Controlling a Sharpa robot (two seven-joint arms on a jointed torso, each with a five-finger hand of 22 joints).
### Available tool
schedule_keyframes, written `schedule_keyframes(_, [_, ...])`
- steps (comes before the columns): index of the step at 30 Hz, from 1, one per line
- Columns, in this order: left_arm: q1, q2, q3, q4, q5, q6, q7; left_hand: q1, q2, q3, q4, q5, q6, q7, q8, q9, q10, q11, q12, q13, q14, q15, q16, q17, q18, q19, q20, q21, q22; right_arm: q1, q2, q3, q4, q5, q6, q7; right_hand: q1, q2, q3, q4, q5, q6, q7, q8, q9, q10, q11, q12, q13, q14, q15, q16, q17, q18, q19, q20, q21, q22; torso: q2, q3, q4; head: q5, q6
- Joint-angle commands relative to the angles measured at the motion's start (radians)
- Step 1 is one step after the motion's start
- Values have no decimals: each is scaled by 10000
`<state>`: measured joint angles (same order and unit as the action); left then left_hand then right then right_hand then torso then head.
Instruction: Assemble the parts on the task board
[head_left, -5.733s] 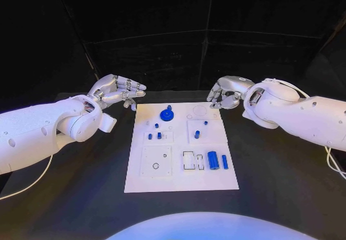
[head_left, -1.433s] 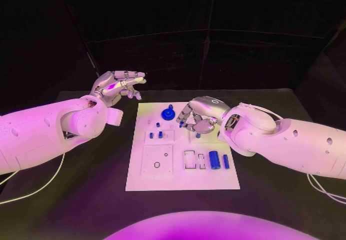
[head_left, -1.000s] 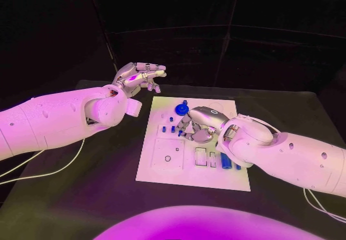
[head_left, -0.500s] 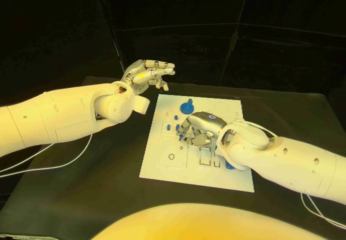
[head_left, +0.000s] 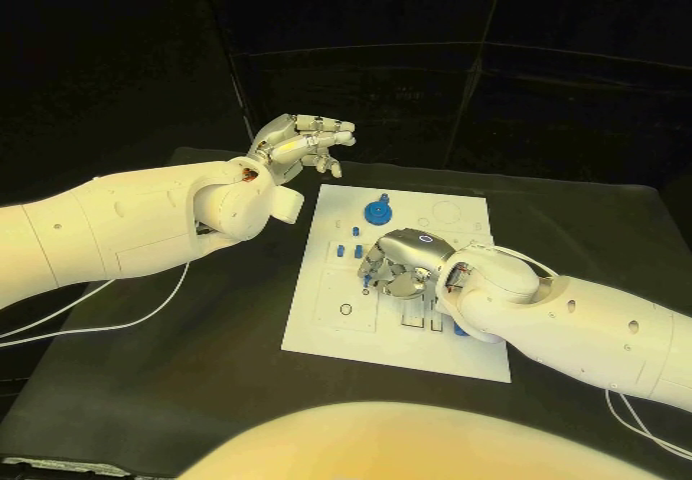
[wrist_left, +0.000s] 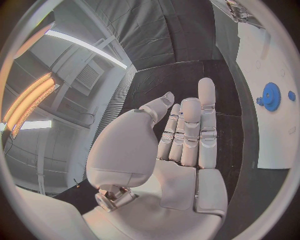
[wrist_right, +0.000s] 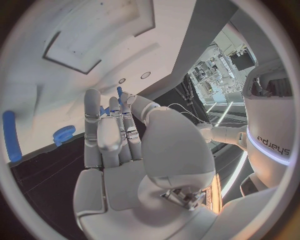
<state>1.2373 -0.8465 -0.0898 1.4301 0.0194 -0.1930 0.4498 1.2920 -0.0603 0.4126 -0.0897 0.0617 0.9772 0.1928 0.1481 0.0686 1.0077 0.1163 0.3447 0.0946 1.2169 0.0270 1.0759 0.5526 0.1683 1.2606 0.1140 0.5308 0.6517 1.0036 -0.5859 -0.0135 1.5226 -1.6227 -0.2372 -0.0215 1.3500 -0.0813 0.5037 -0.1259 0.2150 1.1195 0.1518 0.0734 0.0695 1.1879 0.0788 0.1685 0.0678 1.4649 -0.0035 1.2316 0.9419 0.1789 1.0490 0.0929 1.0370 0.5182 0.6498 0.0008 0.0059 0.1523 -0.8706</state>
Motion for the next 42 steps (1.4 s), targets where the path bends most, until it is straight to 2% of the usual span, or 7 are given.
schedule_keyframes(1, [15,15,6,-4,19,134,99,-40,-20,-73,-11,33,-59,-4,14,-15,-47,1,56,-16,-48,-13,14,-10,120,-53,49,-47,-15,13,9,-9,-1,-149,305,-26,-88,-10,27,3,-32,41,18,4,6,36,-2,33,11,192,-57,45,16,57,-95,-5,47,13,-2,7,-10,11,-20])
schedule_keyframes(24, [15,40,6,-39,19,177,42,-38,-21,-82,-14,34,-76,7,19,-15,-68,11,72,-17,-69,-5,13,-29,119,-57,55,-54,-19,-11,2,-32,70,-164,410,60,-119,-1,21,19,-33,59,11,11,10,50,-8,39,15,194,-56,71,40,57,-101,1,57,19,-4,0,-10,62,-20])
schedule_keyframes(30, [15,43,6,-47,19,185,32,-38,-21,-82,-14,34,-76,7,19,-15,-68,11,72,-17,-69,-5,13,-29,119,-57,55,-54,-19,-15,-7,-34,74,-164,473,49,-130,0,17,25,-32,67,8,14,12,56,-10,41,17,195,-56,79,46,58,-103,2,61,21,-3,0,-7,28,-20])
schedule_keyframes(42, [17,42,6,-44,19,203,6,-38,-21,-82,-14,34,-76,7,19,-15,-68,11,72,-17,-69,-5,13,-29,119,-57,55,-54,-19,-28,28,-37,5,-171,611,-14,-140,-1,13,30,-32,70,6,15,13,58,-11,42,17,194,-56,79,41,58,-105,4,63,22,-8,6,-15,43,-20])
